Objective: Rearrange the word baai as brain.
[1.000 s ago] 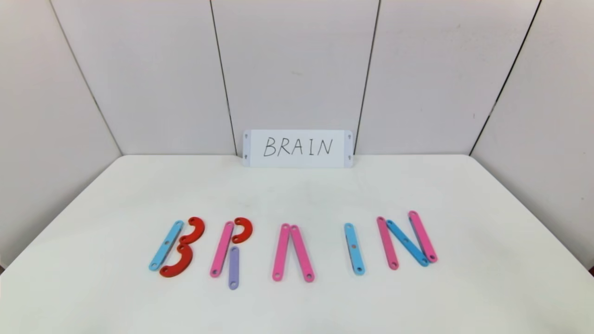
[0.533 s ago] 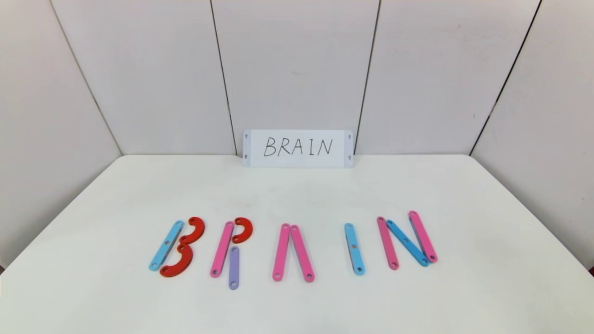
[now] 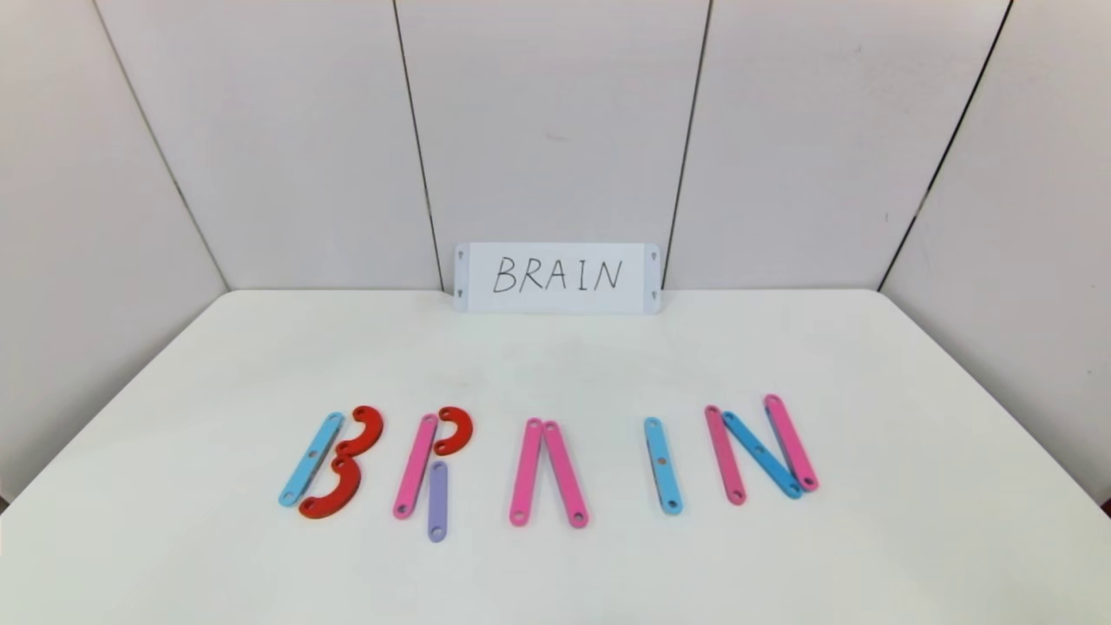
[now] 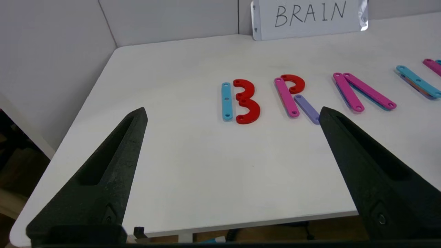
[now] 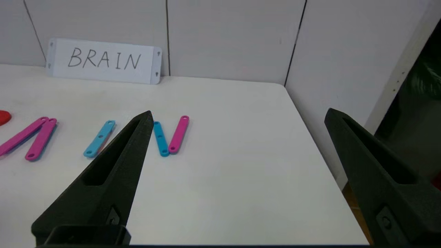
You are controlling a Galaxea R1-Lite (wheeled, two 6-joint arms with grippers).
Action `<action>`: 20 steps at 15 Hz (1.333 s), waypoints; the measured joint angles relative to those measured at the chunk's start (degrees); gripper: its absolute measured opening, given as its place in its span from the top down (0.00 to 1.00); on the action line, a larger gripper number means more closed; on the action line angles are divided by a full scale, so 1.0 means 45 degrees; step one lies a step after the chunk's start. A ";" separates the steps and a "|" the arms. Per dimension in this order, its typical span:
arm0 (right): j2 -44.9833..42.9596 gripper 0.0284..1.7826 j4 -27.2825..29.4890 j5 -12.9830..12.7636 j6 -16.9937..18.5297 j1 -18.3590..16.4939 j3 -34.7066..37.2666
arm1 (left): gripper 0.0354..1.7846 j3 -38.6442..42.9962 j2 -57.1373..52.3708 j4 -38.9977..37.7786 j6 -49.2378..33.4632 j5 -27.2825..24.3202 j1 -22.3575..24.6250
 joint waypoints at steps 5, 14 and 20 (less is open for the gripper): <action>-0.0219 0.03 -0.3641 0.0060 -0.0558 -0.0011 0.3224 | 0.02 0.3828 -0.0133 -0.4210 0.0393 0.0255 -0.0005; -0.0244 0.03 -0.1425 0.0152 0.0108 0.0005 0.3963 | 0.02 0.5329 -0.0144 -0.4424 0.0363 0.0312 -0.0005; -0.0244 0.03 -0.1428 0.0133 0.0536 0.0005 0.3963 | 0.02 0.5334 -0.0144 -0.4440 0.0141 0.0312 -0.0005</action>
